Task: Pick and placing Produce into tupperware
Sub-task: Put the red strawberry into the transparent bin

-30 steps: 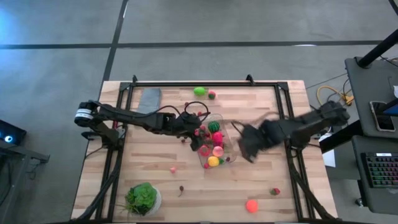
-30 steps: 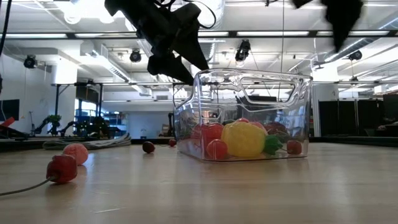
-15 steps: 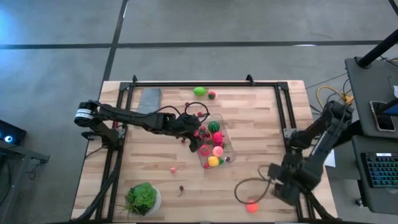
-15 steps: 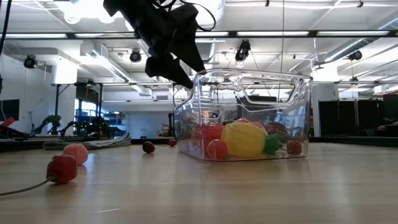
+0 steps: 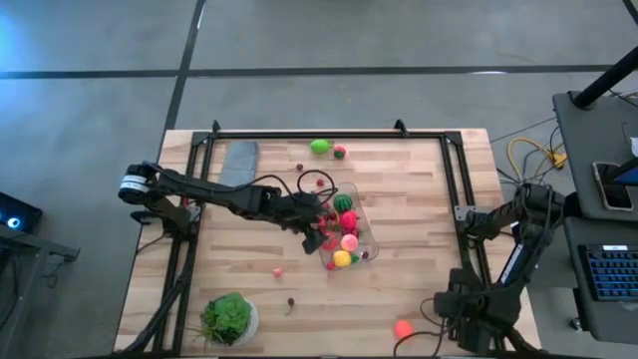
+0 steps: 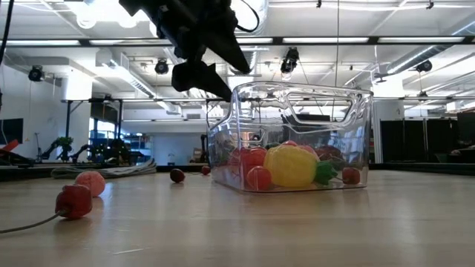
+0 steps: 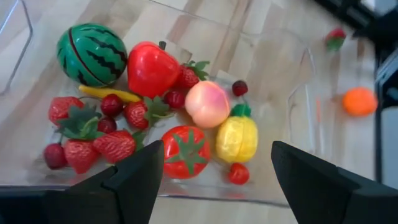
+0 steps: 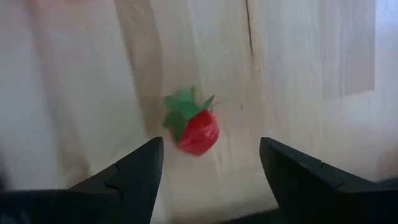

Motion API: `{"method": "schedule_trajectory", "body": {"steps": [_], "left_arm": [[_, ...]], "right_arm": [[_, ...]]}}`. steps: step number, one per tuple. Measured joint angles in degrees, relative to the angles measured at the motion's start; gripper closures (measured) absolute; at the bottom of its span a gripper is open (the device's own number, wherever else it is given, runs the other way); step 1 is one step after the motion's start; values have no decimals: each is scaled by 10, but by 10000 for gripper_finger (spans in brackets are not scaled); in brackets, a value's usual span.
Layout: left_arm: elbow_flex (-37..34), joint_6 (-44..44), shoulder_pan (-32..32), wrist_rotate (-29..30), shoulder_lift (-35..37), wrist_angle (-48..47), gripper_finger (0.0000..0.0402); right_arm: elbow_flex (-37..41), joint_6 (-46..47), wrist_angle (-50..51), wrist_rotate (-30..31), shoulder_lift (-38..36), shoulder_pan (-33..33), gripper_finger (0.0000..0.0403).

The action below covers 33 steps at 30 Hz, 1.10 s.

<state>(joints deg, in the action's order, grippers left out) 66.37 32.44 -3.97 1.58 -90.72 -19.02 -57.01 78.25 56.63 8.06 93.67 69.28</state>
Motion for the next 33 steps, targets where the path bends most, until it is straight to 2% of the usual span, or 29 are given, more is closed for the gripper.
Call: {"method": "schedule_trajectory", "body": {"steps": [5, 15, 29, 33], "left_arm": [[0, 47, 0, 1, 0, 18, 120], [0, 47, 0, 2, 0, 37, 120], [0, 47, 0, 2, 0, 36, 120], [0, 48, -2, 0, 0, 35, 120]], "right_arm": [[2, -18, -4, 1, 38, 0, 145], [19, -20, -38, 0, 52, 0, 149], [21, -33, -50, -1, 40, 0, 250], [21, -8, -37, 7, 16, -3, 267]]}}
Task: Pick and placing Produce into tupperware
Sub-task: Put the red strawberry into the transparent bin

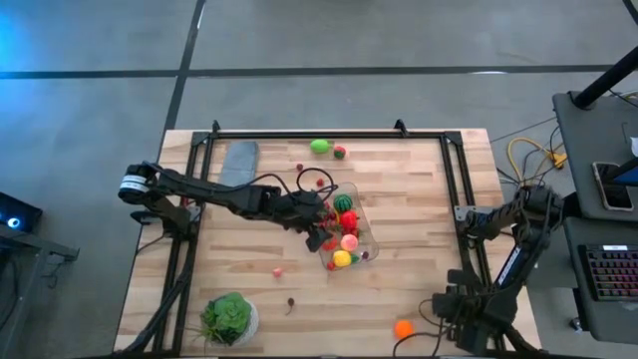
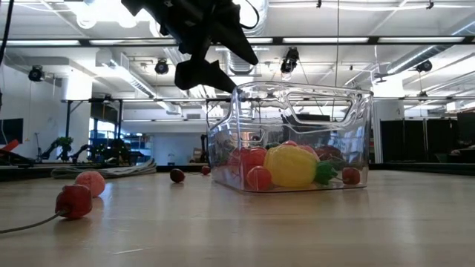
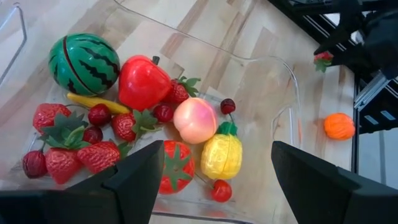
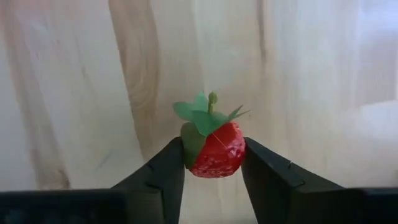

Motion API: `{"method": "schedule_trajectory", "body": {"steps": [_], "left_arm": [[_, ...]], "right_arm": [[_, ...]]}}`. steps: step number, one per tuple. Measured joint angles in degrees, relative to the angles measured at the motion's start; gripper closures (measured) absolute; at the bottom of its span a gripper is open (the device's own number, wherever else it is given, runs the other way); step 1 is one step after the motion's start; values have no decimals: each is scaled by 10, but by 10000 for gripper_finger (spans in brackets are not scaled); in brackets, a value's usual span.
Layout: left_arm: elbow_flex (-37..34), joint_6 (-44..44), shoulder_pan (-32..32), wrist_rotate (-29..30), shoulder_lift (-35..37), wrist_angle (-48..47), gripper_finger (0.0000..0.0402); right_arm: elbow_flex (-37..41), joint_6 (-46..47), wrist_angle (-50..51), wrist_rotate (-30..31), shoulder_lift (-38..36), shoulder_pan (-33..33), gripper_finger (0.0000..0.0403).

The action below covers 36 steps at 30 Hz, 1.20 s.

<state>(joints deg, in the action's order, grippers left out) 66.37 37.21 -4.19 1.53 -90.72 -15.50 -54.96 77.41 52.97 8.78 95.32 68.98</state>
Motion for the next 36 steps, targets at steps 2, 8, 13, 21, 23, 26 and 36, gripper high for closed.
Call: {"method": "schedule_trajectory", "body": {"steps": [2, 8, 13, 21, 23, 26, 36], "left_arm": [[0, 0, -4, -2, 2, -3, 120], [0, -1, -15, -4, 4, -43, 120], [-1, 0, -24, -3, 4, -127, 120], [-1, 20, -61, 1, 18, -156, 120], [-1, 32, -73, 11, 24, -165, 120], [-1, 61, -92, 43, 32, -190, 120], [-1, 247, -174, 177, 81, -336, 120]], "right_arm": [[0, 30, 19, 19, -22, -4, 270], [-1, 113, 136, 96, -112, -35, 268], [0, 122, 179, 180, -218, -102, 268], [5, -120, 6, 164, -369, -309, 262], [8, -185, -42, 104, -375, -381, 263], [12, -259, -93, -20, -356, -492, 263], [-29, -380, -189, -238, -168, -634, 242]]}}
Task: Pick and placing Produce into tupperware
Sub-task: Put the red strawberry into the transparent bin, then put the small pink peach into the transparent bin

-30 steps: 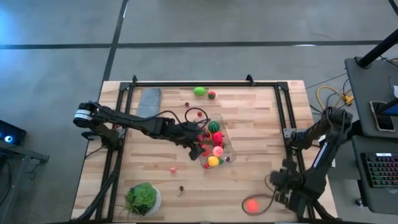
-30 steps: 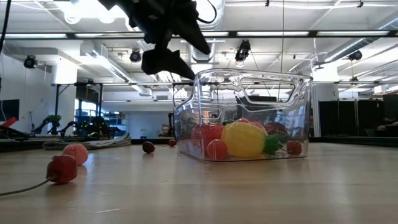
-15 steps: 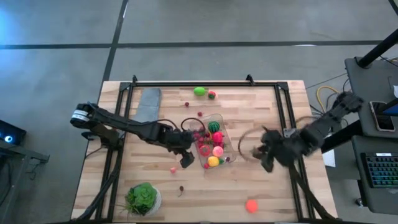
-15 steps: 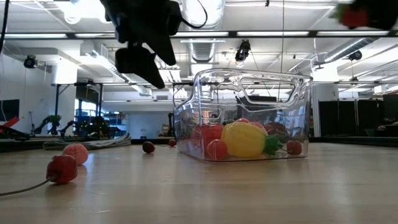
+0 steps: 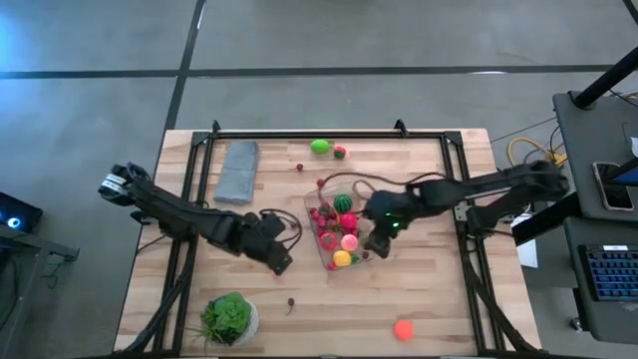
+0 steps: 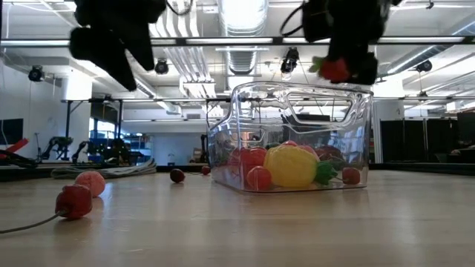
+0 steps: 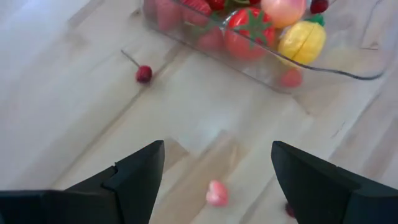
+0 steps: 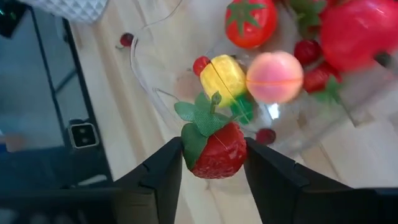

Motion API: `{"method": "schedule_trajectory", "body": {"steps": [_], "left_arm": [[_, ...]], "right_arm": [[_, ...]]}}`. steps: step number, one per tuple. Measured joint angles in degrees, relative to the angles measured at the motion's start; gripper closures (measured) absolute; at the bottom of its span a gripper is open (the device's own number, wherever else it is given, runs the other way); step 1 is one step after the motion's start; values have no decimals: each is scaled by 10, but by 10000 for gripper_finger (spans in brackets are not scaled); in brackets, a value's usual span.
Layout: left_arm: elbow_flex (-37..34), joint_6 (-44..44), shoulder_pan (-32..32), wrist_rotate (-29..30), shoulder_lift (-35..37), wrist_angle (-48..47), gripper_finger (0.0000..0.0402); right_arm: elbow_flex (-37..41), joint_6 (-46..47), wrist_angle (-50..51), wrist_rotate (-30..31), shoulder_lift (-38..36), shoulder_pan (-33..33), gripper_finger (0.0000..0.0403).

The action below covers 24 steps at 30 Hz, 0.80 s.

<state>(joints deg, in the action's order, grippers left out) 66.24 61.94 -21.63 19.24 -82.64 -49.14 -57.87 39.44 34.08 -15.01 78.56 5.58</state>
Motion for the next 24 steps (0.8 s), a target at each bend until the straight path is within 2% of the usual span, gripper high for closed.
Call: {"method": "schedule_trajectory", "body": {"steps": [7, 10, 15, 19, 24], "left_arm": [[-1, 101, -40, 8, 7, -48, 120], [-1, 134, -52, 6, -2, -73, 120], [-1, 157, -72, -25, -17, -79, 120], [-1, 162, -82, -85, -46, -79, 120], [-1, 222, -77, -149, -91, -84, 120]], "right_arm": [[-99, -73, 55, 1, 104, 0, 192], [-145, -99, 104, 31, 124, 0, 163], [-209, -99, 210, 119, 112, 0, 123], [-224, -54, 299, 130, 85, -6, 109], [-199, -1, 364, 144, 55, -11, 111]]}}
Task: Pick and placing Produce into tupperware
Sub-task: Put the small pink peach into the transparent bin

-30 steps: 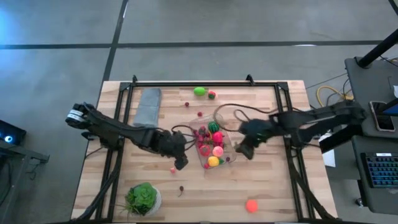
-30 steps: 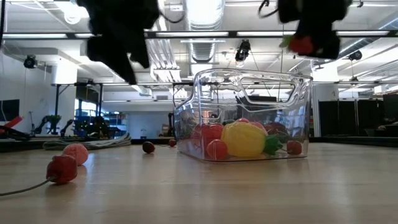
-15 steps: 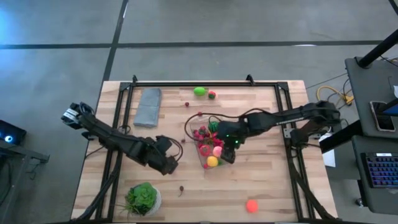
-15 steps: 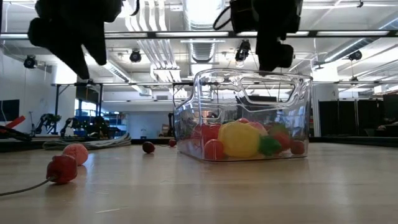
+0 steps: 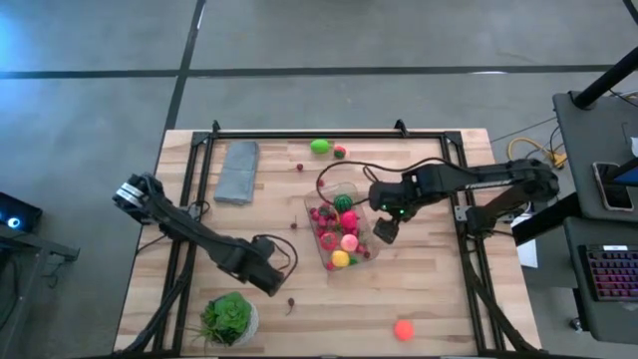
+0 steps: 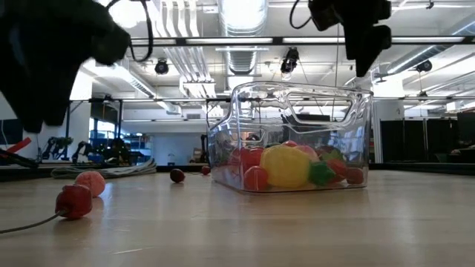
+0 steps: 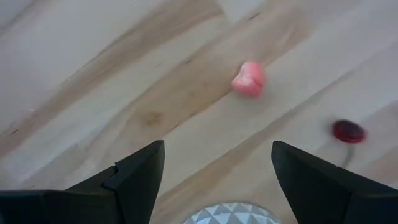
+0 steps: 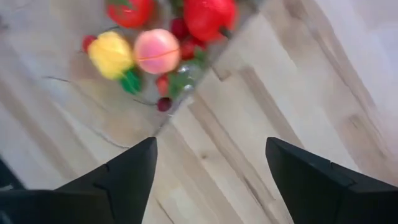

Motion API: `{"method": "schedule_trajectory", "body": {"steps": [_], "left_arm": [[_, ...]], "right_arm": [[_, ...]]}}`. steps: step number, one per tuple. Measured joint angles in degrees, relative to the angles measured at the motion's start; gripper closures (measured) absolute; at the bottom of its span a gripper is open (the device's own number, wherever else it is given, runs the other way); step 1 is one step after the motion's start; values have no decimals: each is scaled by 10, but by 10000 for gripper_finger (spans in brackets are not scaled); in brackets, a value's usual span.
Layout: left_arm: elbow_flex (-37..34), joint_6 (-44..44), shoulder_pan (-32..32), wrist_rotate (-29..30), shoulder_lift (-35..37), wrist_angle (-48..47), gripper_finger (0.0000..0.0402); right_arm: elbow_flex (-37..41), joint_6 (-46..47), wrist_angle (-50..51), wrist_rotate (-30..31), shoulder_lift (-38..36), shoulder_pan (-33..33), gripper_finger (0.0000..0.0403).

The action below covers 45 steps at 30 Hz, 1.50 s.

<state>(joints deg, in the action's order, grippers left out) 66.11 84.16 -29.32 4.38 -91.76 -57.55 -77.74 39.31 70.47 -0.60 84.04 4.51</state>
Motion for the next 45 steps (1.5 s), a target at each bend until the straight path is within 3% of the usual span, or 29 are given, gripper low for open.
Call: {"method": "schedule_trajectory", "body": {"steps": [10, 16, 27, 37, 45], "left_arm": [[0, 0, 4, -10, -64, 42, 120], [2, 0, 13, -6, -76, 99, 120], [1, 0, 38, 6, -94, 109, 123], [1, -5, 50, 4, -107, 118, 184], [1, -5, 50, -13, -131, 140, 203]], "right_arm": [[50, 42, -8, 8, -30, 1, 111], [57, 42, -11, 8, -30, 1, 115], [59, 42, -22, 7, -30, 1, 117], [59, 37, -22, 8, -30, 1, 119], [59, 29, -22, 8, -30, 1, 119]]}}
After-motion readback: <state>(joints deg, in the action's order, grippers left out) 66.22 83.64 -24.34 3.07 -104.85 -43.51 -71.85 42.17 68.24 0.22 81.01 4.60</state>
